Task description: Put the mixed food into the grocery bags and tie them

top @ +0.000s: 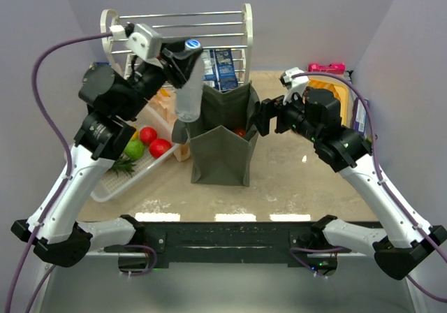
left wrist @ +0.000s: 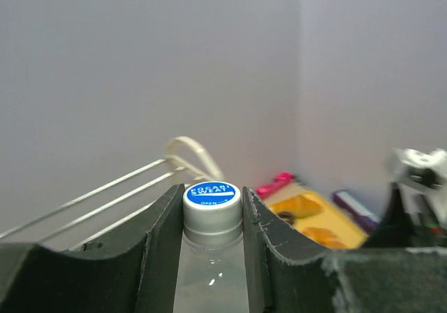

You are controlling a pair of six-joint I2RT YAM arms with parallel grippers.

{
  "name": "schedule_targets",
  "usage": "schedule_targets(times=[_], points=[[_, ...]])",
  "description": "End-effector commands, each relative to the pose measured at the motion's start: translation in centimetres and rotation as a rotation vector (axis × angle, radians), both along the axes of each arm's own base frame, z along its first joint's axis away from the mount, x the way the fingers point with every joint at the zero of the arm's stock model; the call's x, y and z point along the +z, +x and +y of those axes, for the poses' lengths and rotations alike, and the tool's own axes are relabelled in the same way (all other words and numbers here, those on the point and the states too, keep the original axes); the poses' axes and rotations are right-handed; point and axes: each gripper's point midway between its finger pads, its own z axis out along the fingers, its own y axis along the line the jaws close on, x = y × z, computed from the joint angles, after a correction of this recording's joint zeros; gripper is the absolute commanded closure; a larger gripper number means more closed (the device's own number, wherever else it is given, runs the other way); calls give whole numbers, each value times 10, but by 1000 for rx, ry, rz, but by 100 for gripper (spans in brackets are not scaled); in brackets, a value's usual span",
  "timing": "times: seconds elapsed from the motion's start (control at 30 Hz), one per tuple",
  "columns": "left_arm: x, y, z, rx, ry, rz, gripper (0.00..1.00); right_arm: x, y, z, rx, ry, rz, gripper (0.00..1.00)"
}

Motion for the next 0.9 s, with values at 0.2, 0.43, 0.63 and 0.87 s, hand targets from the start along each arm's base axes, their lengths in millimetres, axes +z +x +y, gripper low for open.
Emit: schedule_targets(times=[0.2,0.43,0.63,0.87], points=[[-31,-7,-60,-247,-82,-36,100,12,-5,-4,5,28,-59,11],[-84,3,-75,-265,-43,54,100,6,-7,-6,-4,25,-48,11],[-141,3,-83,-290,43,202,90,-6,-1,-10,-40,-3,-22,10],[-160,5,-47,-120,161,315,0,-16,6,-8,-58,-10,3,11]])
